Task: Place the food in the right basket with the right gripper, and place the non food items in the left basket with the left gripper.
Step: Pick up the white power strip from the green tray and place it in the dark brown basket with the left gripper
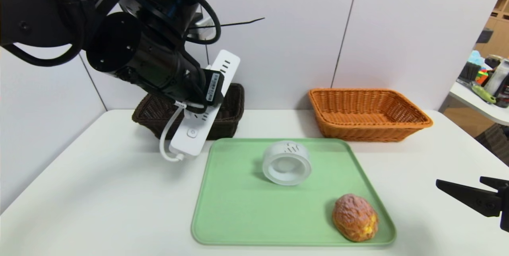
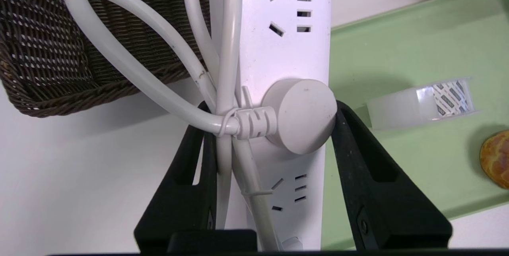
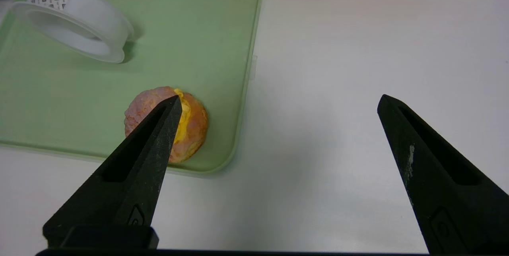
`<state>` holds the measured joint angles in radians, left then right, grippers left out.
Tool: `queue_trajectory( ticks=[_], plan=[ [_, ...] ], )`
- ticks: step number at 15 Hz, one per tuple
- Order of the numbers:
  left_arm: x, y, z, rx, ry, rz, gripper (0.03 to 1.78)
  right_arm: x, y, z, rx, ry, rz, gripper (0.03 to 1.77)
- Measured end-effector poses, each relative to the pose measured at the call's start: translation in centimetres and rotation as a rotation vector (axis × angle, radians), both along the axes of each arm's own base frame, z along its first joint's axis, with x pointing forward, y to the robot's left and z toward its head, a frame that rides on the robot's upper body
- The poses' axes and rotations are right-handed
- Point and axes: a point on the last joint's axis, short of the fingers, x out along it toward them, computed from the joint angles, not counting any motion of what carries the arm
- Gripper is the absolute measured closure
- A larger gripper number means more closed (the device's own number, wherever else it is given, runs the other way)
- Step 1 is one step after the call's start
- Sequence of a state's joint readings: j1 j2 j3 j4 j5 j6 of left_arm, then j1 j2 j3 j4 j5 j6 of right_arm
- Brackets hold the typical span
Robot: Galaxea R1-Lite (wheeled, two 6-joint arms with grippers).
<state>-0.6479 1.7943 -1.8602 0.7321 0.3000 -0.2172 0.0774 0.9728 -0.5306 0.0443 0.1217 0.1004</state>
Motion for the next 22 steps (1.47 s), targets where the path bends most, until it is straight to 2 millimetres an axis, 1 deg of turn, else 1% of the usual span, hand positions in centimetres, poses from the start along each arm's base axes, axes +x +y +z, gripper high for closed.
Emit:
queue_trajectory(
  ticks=[3, 5, 8, 11, 13, 15, 20, 22],
  plan=[
    [0.9, 1.3, 1.1, -0.026, -0.039, 0.045, 0.95, -0.2, 0.0, 0.0, 0.001, -0.007, -0.001, 0.10],
    [2.0, 2.0, 1.3, -0.044, -0.049, 0.088, 0.95, -0.3, 0.0, 0.1, 0.000, -0.012, 0.000, 0.10],
    [3.6, 2.6, 1.1, -0.093, -0.055, 0.147, 0.95, -0.3, 0.0, 0.1, 0.000, -0.012, 0.001, 0.10],
    [4.5, 3.4, 0.7, -0.077, -0.042, 0.130, 0.95, -0.5, 0.0, -0.1, -0.001, -0.012, 0.001, 0.10],
    [4.9, 4.1, 0.6, -0.016, -0.052, 0.099, 0.95, -0.6, -0.1, -0.3, -0.002, -0.005, 0.001, 0.10],
    [5.4, 5.1, 0.6, 0.085, -0.071, 0.047, 0.95, -0.8, -0.1, -0.6, -0.004, 0.001, -0.002, 0.10],
    [6.7, 8.5, 0.7, 0.348, -0.130, -0.160, 0.95, -1.0, -0.1, -0.9, -0.004, 0.004, -0.001, 0.10],
    [7.1, 9.4, 0.8, 0.407, -0.167, -0.240, 0.95, -1.1, -0.1, -0.9, -0.004, 0.002, -0.001, 0.10]
  ],
)
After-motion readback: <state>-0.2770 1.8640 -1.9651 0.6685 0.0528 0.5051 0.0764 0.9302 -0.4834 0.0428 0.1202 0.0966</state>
